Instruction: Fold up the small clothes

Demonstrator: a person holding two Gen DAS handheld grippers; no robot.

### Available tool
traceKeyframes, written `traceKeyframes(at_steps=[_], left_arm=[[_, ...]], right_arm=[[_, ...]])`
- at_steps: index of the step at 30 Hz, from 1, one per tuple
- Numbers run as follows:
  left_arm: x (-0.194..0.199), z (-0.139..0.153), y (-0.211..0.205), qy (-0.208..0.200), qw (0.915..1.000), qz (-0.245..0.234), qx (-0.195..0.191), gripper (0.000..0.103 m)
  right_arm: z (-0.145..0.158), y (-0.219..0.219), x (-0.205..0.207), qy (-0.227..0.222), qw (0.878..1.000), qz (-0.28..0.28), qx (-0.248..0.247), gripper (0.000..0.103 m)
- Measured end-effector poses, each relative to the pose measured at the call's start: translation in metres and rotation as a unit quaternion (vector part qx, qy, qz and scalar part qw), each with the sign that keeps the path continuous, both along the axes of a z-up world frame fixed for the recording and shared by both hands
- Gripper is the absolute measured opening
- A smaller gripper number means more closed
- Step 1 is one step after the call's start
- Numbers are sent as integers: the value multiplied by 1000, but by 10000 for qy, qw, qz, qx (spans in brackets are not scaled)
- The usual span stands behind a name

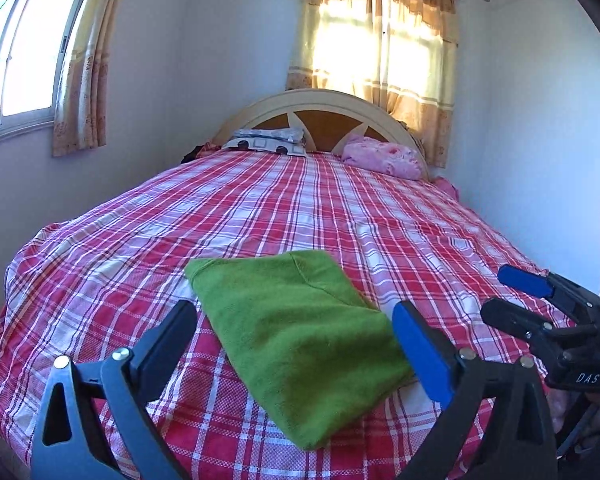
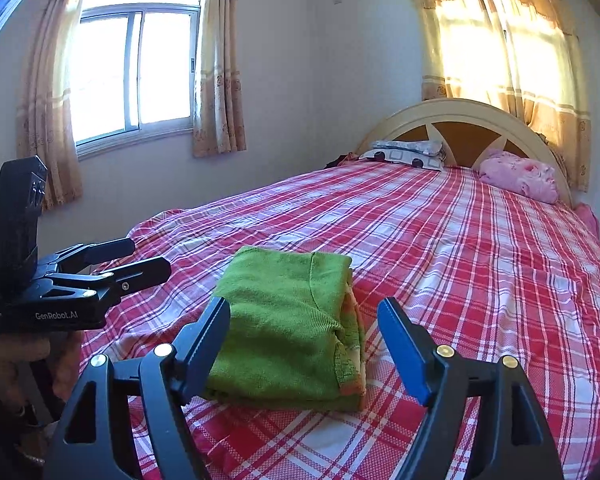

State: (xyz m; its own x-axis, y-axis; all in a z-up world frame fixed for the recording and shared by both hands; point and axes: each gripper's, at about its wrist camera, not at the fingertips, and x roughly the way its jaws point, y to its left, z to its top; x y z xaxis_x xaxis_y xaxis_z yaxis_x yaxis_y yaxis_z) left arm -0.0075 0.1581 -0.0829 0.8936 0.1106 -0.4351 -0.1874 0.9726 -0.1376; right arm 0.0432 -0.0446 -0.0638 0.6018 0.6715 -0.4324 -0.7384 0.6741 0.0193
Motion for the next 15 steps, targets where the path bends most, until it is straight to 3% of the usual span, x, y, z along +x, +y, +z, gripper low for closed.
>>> traceKeyframes(at_steps=[15], left_arm=[[0,1,-3,16,10000,0,18,103]], right_arm=[[-1,1,-8,-93,9999,5,-83,78]])
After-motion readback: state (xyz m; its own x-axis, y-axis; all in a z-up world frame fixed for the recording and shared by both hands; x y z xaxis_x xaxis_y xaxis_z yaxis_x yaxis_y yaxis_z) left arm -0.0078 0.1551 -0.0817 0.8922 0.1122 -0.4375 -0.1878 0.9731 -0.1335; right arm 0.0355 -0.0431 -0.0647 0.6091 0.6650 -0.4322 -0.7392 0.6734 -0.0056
